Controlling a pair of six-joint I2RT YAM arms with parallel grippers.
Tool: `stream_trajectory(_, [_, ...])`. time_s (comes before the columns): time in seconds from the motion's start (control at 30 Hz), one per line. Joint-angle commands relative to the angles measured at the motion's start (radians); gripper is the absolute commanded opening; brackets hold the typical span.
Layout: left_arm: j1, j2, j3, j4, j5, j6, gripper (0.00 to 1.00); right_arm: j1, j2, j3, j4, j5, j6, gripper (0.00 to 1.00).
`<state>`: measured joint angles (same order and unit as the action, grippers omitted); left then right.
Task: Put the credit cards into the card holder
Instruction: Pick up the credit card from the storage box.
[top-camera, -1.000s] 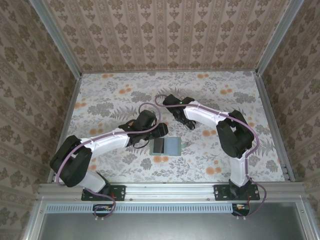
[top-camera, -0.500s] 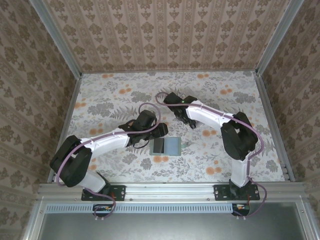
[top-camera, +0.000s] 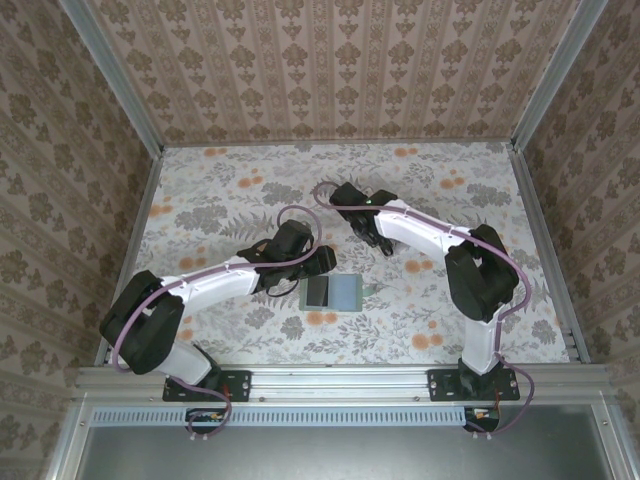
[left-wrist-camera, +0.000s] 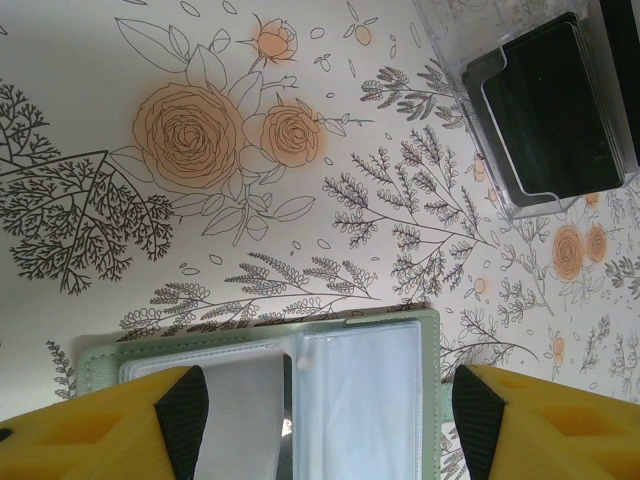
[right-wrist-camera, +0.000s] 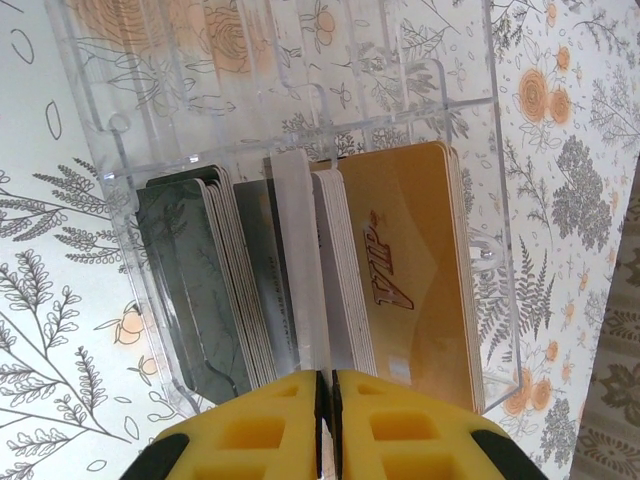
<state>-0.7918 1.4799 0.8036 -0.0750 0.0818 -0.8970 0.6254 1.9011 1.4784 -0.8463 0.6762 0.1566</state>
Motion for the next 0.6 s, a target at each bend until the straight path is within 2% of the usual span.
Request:
stream_trajectory(0.0, [-0.007, -0.016, -0.007, -0.005, -0.010, -0.003, 0.69, -0.009, -0.025, 0.025, -0.043, 0.021, 0.001, 0.14])
stream_trajectory(0.57, [-0.007, -0.009, -0.005, -0.002, -0.003, -0.002, 0.69, -0.041, -0.071, 0.028, -0.062, -0.033, -0.006, 0.14])
